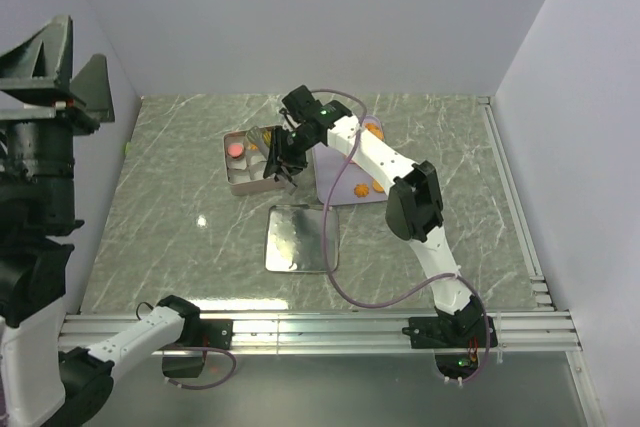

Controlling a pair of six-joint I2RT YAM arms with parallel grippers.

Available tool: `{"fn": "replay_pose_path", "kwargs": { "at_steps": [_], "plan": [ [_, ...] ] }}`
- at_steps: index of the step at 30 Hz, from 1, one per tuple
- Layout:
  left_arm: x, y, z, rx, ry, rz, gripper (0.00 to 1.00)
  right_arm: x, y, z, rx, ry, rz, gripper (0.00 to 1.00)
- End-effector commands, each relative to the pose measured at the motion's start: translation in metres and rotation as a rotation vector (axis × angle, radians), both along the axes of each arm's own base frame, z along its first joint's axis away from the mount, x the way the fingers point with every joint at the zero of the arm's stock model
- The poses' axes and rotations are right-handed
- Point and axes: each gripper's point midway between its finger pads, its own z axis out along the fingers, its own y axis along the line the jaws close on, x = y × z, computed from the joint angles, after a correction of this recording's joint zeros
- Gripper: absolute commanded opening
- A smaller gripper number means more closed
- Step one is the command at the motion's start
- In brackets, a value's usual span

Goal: Pack the cookies

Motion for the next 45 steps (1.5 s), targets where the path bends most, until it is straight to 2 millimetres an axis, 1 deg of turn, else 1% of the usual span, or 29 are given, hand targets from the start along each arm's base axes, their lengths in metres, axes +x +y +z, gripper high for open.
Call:
{"fn": "replay_pose_path", "kwargs": {
  "at_steps": [1, 2, 3, 5, 6, 8, 9, 10, 11, 14, 16, 18, 19, 24, 25, 28, 31, 32, 33, 34, 35, 36, 38, 39, 41, 42, 43, 44, 45],
  "plan": [
    [0.001, -0.007, 0.033, -0.069, -0.087, -0.055, 0.99, 0.015, 0.005, -0.003, 0.014, -0.061, -0.014, 0.34],
    [-0.001, -0.009, 0.04, -0.071, -0.103, -0.067, 0.99, 0.015, 0.005, -0.006, 0.012, -0.056, -0.016, 0.34],
    [0.007, -0.015, 0.04, -0.069, -0.096, -0.085, 0.99, 0.014, 0.006, -0.01, 0.01, -0.053, -0.016, 0.34],
    [0.012, -0.021, 0.042, -0.072, -0.1, -0.109, 0.99, 0.015, 0.005, -0.017, 0.001, -0.045, -0.022, 0.34],
    [0.013, -0.024, 0.046, -0.078, -0.123, -0.118, 0.99, 0.015, 0.005, -0.02, -0.005, -0.04, -0.023, 0.35],
    [0.019, -0.029, 0.043, -0.081, -0.119, -0.137, 0.99, 0.016, 0.005, -0.027, -0.013, -0.031, -0.022, 0.35],
    [0.016, -0.028, 0.047, -0.087, -0.141, -0.14, 1.0, 0.015, 0.004, -0.03, -0.019, -0.027, -0.022, 0.35],
    [0.016, -0.028, 0.047, -0.082, -0.145, -0.136, 0.99, 0.015, 0.004, -0.031, -0.022, -0.024, -0.024, 0.35],
    [0.02, -0.029, 0.044, -0.076, -0.135, -0.129, 1.0, 0.014, 0.004, -0.033, -0.027, -0.022, -0.024, 0.35],
    [0.022, -0.028, 0.042, -0.06, -0.125, -0.11, 0.99, 0.01, 0.004, -0.036, -0.03, -0.015, -0.023, 0.37],
    [0.019, -0.025, 0.043, -0.057, -0.129, -0.102, 1.0, 0.008, 0.004, -0.041, -0.037, -0.007, -0.024, 0.39],
    [0.016, -0.021, 0.042, -0.051, -0.134, -0.08, 1.0, 0.007, 0.005, -0.043, -0.043, -0.001, -0.025, 0.43],
    [0.017, -0.021, 0.041, -0.051, -0.13, -0.077, 0.99, 0.008, 0.005, -0.048, -0.048, 0.006, -0.026, 0.44],
    [0.01, -0.013, 0.041, -0.036, -0.12, -0.042, 0.99, 0.007, 0.01, -0.048, -0.046, 0.006, -0.033, 0.51],
    [0.004, -0.009, 0.045, -0.036, -0.131, -0.033, 0.99, 0.006, 0.01, -0.048, -0.048, 0.009, -0.035, 0.52],
    [0.0, -0.005, 0.044, -0.01, -0.121, -0.007, 0.99, 0.006, 0.012, -0.046, -0.044, 0.006, -0.039, 0.53],
    [-0.002, -0.006, 0.038, 0.006, -0.111, -0.013, 0.99, 0.006, 0.012, -0.04, -0.04, 0.0, -0.047, 0.54],
    [0.004, -0.009, 0.03, 0.007, -0.09, -0.021, 0.99, 0.007, 0.012, -0.037, -0.037, -0.004, -0.05, 0.54],
    [0.001, -0.009, 0.028, 0.007, -0.089, -0.027, 0.99, 0.007, 0.013, -0.03, -0.029, -0.013, -0.053, 0.54],
    [0.005, -0.011, 0.02, 0.014, -0.07, -0.033, 1.0, 0.007, 0.012, -0.026, -0.028, -0.018, -0.054, 0.54],
    [0.005, -0.012, 0.017, 0.021, -0.065, -0.034, 1.0, 0.008, 0.012, -0.018, -0.022, -0.028, -0.056, 0.54],
    [0.0, -0.01, 0.016, 0.024, -0.072, -0.032, 0.99, 0.01, 0.011, -0.009, -0.016, -0.041, -0.059, 0.54],
    [0.002, -0.01, 0.005, 0.05, -0.049, -0.019, 0.99, 0.01, 0.011, 0.006, -0.004, -0.065, -0.06, 0.54],
    [-0.004, -0.006, 0.003, 0.056, -0.048, -0.012, 1.0, 0.008, 0.007, 0.017, 0.001, -0.075, -0.057, 0.54],
    [-0.001, -0.006, -0.011, 0.099, -0.017, 0.009, 0.99, 0.006, 0.001, 0.028, -0.002, -0.084, -0.063, 0.54],
    [-0.011, -0.002, -0.012, 0.109, -0.028, 0.014, 1.0, 0.005, -0.003, 0.04, 0.004, -0.105, -0.063, 0.54],
    [-0.004, -0.005, -0.026, 0.137, -0.003, 0.013, 1.0, 0.004, -0.007, 0.045, 0.004, -0.112, -0.064, 0.54],
    [-0.022, -0.002, -0.025, 0.17, -0.052, 0.019, 1.0, 0.002, -0.015, 0.045, -0.015, -0.105, -0.07, 0.54],
    [-0.024, -0.002, -0.032, 0.197, -0.058, 0.023, 0.99, 0.002, -0.025, 0.057, -0.018, -0.135, -0.079, 0.54]
  ]
}}
